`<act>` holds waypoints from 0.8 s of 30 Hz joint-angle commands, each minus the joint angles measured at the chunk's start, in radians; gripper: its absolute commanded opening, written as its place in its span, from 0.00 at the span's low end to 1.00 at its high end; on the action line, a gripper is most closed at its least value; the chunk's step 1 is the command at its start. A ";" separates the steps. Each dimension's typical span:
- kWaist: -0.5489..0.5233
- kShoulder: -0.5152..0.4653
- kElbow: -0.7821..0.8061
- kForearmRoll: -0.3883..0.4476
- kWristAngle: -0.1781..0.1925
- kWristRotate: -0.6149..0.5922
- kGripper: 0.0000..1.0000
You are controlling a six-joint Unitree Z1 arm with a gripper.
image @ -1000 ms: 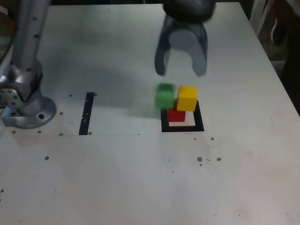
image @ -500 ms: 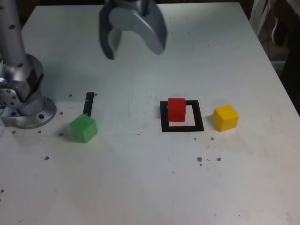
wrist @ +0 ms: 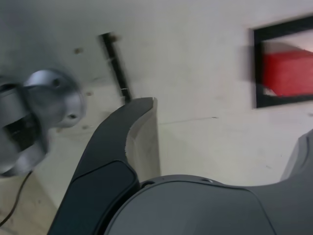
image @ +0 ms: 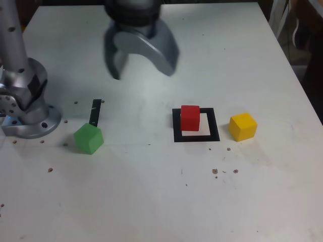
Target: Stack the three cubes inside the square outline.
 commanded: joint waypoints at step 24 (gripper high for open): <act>-0.073 0.593 -0.765 0.125 0.022 0.018 0.99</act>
